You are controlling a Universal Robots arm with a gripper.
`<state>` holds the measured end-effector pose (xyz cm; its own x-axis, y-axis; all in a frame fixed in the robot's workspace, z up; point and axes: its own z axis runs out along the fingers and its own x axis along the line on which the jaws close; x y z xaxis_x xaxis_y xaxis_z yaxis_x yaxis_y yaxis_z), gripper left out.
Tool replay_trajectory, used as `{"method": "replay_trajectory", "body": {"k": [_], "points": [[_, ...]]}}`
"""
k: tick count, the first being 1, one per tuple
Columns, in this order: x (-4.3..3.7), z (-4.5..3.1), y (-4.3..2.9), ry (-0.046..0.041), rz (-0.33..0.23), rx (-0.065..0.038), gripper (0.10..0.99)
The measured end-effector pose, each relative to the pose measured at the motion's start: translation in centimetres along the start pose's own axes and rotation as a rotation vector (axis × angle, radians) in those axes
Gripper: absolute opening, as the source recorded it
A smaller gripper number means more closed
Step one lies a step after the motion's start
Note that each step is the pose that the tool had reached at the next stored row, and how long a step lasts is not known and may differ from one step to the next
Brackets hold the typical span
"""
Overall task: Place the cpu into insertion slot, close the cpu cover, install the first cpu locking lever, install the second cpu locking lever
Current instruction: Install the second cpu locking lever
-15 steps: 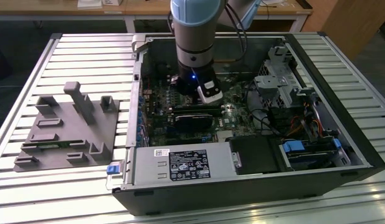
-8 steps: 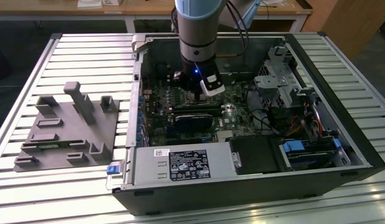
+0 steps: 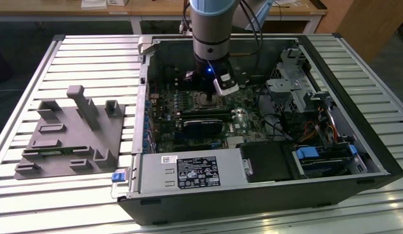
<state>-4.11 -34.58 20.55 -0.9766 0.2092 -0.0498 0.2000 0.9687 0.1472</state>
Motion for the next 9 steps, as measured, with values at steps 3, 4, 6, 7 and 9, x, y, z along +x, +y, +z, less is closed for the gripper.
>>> {"method": "replay_trajectory", "body": {"k": [3, 4, 6, 7, 9], "points": [[-0.01, -0.27, 0.09, -0.0003, 0.000, 0.002, 0.106], [-0.01, -0.41, 0.13, -0.0003, 0.000, 0.001, 0.106], [-0.03, -0.74, 0.18, -0.0004, 0.000, 0.001, 0.106], [-0.04, -0.90, 0.21, -0.0004, 0.000, 0.001, 0.106], [-0.05, -1.14, 0.24, -0.0004, 0.000, 0.002, 0.106]]}}
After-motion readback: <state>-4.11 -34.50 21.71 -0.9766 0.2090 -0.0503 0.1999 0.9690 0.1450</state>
